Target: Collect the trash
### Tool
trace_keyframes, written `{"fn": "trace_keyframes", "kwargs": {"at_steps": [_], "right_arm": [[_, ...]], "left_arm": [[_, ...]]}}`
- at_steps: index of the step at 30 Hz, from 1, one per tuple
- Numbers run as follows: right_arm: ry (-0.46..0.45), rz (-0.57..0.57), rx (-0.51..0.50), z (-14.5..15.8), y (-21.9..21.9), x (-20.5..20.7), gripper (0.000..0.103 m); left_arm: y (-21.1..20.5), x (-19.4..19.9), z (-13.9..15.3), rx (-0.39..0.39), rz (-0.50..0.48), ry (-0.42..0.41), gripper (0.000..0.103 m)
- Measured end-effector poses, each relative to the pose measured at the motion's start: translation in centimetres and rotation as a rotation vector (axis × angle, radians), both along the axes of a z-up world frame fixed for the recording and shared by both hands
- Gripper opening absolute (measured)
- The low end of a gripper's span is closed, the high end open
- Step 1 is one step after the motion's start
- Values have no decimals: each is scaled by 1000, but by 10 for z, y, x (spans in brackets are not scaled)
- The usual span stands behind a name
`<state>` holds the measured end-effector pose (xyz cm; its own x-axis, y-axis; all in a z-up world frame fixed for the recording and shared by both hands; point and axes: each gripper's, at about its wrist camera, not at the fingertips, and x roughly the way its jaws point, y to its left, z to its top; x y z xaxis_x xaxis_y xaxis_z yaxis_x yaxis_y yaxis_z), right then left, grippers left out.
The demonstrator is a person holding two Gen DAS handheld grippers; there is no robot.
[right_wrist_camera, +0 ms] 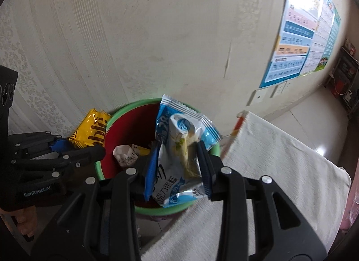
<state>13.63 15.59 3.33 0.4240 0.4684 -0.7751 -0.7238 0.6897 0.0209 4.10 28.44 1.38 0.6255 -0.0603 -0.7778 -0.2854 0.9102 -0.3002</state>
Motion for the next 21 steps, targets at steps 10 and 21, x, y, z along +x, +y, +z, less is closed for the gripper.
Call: {"fn": "trace_keyframes", "kwargs": {"at_steps": [10, 21], "right_arm": [[38, 20, -42, -29, 23, 16, 34], [33, 6, -65, -35, 15, 14, 95]], "left_arm": [[17, 16, -15, -24, 1, 17, 31], [28, 11, -17, -41, 103, -29, 94]]}}
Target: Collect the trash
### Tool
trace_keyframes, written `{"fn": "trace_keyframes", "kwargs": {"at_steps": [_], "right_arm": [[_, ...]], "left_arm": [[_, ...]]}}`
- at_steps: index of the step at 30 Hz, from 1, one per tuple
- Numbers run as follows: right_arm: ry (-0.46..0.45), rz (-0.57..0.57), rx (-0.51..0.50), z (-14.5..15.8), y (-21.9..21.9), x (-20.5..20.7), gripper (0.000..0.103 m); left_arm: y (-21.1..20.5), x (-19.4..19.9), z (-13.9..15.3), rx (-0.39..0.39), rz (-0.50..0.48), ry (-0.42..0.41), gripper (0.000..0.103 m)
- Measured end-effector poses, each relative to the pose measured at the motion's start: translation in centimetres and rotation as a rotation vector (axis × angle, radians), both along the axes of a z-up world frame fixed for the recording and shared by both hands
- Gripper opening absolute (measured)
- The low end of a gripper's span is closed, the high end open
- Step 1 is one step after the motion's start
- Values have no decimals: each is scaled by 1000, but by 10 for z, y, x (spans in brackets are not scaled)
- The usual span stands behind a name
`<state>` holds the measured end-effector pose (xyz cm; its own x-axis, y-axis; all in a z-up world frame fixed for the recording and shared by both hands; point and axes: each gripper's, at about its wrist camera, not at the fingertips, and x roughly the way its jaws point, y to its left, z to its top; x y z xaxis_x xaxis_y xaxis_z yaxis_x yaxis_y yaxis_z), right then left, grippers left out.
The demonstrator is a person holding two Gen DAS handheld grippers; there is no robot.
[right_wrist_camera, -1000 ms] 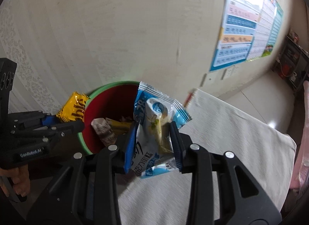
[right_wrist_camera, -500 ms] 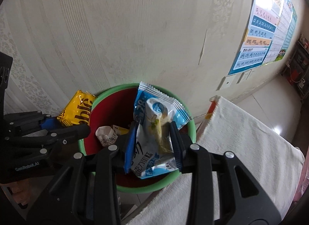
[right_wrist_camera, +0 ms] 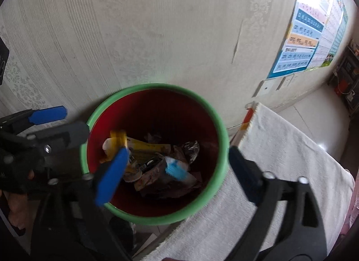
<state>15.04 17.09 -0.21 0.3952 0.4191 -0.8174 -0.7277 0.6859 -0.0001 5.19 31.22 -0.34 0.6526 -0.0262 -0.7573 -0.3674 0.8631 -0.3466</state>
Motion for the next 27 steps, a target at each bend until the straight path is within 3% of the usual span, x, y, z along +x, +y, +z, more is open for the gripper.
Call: {"fn": "trace_keyframes", "kwargs": {"at_steps": [5, 10, 14, 19, 27], "right_arm": [[-3, -28, 8, 7, -22, -4, 98], [-33, -97, 24, 19, -71, -16, 98], [-37, -203, 69, 29, -128, -26, 98], [-84, -331, 100, 41, -205, -45, 98], [-158, -475, 66, 36, -310, -76, 98]], "left_arm": [[-4, -11, 8, -6, 32, -40, 95], [-26, -20, 20, 11, 16, -66, 95], [-66, -23, 30, 65, -31, -90, 95], [-136, -22, 35, 72, -155, -127, 95], [-240, -18, 29, 139, -292, -114, 95]]}}
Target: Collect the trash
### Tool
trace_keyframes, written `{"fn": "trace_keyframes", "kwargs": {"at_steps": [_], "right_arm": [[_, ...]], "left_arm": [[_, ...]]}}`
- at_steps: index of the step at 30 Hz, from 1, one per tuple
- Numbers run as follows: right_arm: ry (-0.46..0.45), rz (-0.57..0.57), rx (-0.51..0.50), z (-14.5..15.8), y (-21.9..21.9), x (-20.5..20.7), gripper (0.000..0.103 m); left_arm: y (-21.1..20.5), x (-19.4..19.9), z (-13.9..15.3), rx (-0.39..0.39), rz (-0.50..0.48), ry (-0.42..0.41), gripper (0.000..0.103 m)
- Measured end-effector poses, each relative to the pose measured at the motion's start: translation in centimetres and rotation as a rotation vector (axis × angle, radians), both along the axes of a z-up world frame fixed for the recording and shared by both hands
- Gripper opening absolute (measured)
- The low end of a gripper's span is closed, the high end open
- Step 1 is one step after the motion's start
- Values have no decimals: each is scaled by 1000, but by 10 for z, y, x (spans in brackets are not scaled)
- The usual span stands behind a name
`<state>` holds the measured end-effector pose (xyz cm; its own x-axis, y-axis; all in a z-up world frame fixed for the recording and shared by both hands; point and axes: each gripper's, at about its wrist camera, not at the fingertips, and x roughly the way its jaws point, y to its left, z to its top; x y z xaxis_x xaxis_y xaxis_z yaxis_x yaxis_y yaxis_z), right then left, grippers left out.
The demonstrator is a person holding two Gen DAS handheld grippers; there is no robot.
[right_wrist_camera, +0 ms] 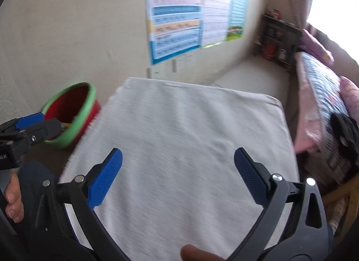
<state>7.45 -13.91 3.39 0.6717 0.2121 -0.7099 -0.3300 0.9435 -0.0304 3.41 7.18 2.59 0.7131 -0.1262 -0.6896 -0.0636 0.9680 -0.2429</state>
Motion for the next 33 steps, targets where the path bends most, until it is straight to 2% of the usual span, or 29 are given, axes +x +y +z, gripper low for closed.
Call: {"fn": "trace_keyframes", "kwargs": {"at_steps": [3, 6, 10, 14, 18, 21, 33], "right_arm": [[-7, -69, 5, -4, -34, -7, 98], [-33, -118, 6, -5, -62, -17, 98], [-85, -176, 23, -3, -87, -32, 98], [-107, -227, 42, -6, -103, -40, 98], [-112, -248, 45, -15, -110, -46, 98], [-85, -257, 58, -23, -111, -43, 98], [-101, -240, 32, -25, -100, -48, 98]], "left_arm": [[-27, -3, -5, 28, -31, -9, 95], [-53, -9, -8, 97, -46, -43, 95], [-77, -19, -13, 154, -61, -84, 95], [-94, -25, -21, 196, -73, -83, 95], [-100, -29, -27, 203, -96, -93, 95], [-95, -29, -27, 175, -90, -91, 95], [-98, -34, -25, 181, -93, -117, 95]]}}
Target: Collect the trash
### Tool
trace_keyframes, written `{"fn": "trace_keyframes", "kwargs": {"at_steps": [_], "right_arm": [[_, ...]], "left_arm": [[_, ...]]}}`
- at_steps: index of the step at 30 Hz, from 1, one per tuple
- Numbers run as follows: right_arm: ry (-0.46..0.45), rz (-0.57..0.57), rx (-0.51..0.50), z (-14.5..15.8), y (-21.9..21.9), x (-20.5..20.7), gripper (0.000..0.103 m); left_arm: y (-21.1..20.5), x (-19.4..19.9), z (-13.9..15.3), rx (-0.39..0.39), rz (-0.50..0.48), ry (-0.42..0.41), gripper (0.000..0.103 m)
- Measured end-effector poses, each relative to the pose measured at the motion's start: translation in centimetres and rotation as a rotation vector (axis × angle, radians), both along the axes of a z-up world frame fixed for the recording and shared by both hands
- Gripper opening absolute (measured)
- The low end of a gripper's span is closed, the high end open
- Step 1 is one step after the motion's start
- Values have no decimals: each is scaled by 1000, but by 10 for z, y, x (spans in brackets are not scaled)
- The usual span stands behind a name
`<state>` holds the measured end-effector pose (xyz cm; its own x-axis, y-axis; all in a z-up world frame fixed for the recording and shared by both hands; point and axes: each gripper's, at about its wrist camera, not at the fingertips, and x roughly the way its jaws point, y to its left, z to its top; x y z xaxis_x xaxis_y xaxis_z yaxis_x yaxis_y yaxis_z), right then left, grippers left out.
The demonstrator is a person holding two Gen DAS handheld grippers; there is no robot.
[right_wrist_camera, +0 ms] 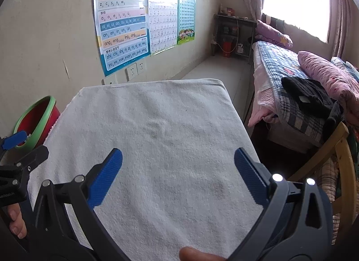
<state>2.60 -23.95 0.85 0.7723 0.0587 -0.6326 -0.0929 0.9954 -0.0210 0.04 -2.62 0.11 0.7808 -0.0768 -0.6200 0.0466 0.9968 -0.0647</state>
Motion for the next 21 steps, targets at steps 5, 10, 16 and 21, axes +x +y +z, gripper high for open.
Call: {"fn": "trace_keyframes", "kwargs": {"at_steps": [5, 10, 16, 21], "right_arm": [[0, 0, -1, 1, 1, 0, 98], [14, -9, -3, -2, 0, 2, 98], [19, -1, -15, -5, 4, 3, 98], [19, 19, -27, -6, 10, 1, 98]], "left_arm": [[3, 2, -2, -10, 10, 14, 95], [7, 2, -2, -32, 18, 12, 95], [9, 4, -3, -38, 28, 17, 95], [9, 5, -4, -35, 29, 20, 95]]}}
